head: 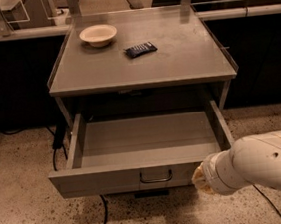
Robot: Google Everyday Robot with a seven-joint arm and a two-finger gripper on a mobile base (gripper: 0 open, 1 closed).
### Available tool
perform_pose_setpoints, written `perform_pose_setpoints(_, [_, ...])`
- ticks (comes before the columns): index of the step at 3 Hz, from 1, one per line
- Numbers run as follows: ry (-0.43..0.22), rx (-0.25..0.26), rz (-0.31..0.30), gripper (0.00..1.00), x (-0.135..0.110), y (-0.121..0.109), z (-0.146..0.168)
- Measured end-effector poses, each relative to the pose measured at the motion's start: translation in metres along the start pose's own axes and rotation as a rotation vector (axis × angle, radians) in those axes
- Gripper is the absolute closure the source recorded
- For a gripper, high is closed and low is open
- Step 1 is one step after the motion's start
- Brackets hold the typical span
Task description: Close top drawer
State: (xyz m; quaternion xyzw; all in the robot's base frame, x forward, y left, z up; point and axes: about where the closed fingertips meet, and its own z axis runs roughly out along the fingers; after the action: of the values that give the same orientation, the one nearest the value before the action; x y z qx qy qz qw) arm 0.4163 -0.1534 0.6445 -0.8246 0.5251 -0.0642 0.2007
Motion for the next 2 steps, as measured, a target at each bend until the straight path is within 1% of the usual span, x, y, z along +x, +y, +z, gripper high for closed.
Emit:
perform_pose_setpoints(1, [0.005, 0.003, -0.004, 1.00, 0.000, -0.001, -0.001])
perform_pose_setpoints(2, [0.036, 0.031, -0.034, 1.00, 0.004, -0.013, -0.001])
